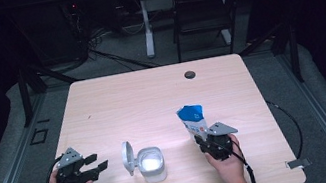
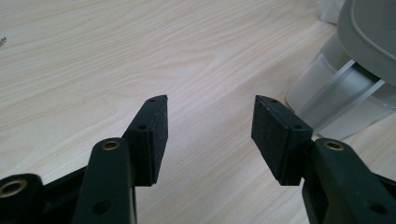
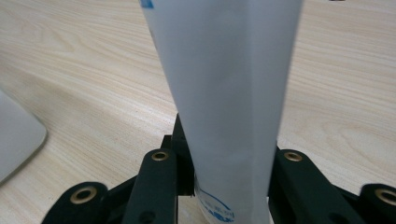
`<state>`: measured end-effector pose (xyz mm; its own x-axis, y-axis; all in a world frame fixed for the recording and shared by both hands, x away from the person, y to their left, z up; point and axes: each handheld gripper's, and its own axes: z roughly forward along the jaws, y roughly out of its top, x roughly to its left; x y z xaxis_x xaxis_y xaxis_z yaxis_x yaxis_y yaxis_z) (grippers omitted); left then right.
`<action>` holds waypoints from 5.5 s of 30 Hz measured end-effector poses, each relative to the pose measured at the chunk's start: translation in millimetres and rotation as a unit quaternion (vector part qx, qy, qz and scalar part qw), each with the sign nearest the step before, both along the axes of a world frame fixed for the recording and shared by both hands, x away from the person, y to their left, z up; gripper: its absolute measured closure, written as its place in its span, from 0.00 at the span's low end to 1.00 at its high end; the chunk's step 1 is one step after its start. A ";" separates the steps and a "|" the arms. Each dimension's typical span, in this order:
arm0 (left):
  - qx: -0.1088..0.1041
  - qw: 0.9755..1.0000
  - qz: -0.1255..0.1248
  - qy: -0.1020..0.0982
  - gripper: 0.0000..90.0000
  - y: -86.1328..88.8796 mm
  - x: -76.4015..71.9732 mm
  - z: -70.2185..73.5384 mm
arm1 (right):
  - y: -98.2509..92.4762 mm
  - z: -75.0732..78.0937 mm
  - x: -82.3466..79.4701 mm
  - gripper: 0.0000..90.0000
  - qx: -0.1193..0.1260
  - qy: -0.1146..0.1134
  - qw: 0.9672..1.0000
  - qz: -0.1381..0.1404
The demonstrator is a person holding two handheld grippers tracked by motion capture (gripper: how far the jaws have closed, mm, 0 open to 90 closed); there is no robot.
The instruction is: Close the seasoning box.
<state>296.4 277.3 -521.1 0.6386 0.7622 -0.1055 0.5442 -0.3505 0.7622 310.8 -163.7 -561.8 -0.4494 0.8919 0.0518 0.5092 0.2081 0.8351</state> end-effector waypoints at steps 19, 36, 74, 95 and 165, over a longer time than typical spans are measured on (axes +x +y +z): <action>-0.006 1.000 -0.013 -0.008 0.52 -9.4 6.6 4.2 | -13.3 -7.0 -6.9 0.62 -0.001 0.026 1.000 -0.004; -0.012 1.000 -0.022 -0.011 0.52 -16.2 12.5 7.4 | -23.8 -6.6 -15.5 0.55 0.005 0.024 1.000 -0.011; -0.016 0.998 -0.046 -0.033 0.65 -27.3 2.1 28.4 | -31.8 26.1 -44.4 0.47 -0.006 0.010 1.000 -0.003; -0.021 0.997 -0.068 -0.033 0.88 -34.5 -8.6 39.0 | -37.5 20.9 -53.8 0.46 0.003 0.005 1.000 -0.010; -0.012 0.989 -0.138 -0.044 1.00 -71.8 -26.7 45.0 | -46.1 8.4 -47.7 0.47 0.005 0.010 1.000 -0.006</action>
